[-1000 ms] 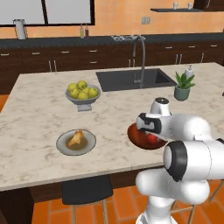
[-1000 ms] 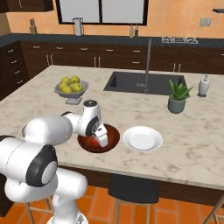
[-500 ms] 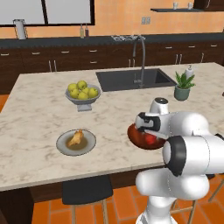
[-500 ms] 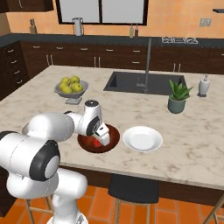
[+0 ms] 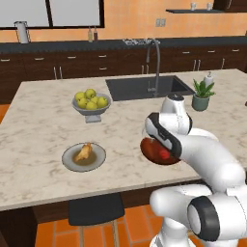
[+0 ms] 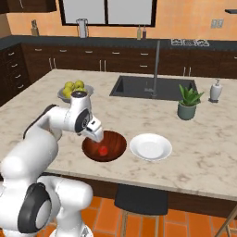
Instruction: Pick the chicken drumstick and tomato from their plates and place them in the bowl. Then put the bowl in the fridge.
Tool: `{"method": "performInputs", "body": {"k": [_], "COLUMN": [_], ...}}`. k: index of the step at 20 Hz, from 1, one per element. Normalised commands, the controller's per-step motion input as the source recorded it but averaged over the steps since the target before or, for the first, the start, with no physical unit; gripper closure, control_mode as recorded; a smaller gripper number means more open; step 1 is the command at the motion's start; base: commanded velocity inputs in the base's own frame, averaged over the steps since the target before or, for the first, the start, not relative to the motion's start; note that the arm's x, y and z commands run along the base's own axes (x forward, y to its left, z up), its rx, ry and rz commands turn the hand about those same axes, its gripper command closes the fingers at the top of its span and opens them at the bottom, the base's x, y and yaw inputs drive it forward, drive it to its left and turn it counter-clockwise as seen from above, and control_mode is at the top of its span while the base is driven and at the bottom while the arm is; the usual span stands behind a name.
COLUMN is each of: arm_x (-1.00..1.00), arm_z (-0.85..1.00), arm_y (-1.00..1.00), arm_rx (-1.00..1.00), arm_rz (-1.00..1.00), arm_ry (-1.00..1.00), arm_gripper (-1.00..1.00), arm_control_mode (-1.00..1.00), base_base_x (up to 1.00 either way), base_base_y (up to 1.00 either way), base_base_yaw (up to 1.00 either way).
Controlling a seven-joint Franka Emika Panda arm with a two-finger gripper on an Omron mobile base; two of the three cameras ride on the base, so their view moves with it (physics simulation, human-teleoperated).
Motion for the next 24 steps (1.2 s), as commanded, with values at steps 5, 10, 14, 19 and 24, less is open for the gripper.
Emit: {"method": "performInputs", "body": {"k": [5,10,14,19,24], "arm_x": [-0.49,0.08,0.36,0.58,0.56], "arm_z": [0.39,0.34,0.06,0.0,0.0], "arm_y": [1.0,0.98,1.0,0.89,0.71], "arm_rx": [-0.04,-0.01,0.0,0.02,0.05], "arm_rz": [0.26,0.11,0.04,0.0,-0.01], "arm_ry": [-0.06,-0.01,0.0,0.0,0.0], "arm_gripper": [-1.0,-1.0,-1.0,-1.0,-1.0], "arm_control_mode": [-1.0,-1.0,-1.0,-1.0,-1.0], "base_base_x": [0.0,0.0,0.0,0.0,0.0], "base_base_y": [0.0,0.0,0.0,0.0,0.0], "base_base_yaw": [0.0,0.0,0.0,0.0,0.0]}}
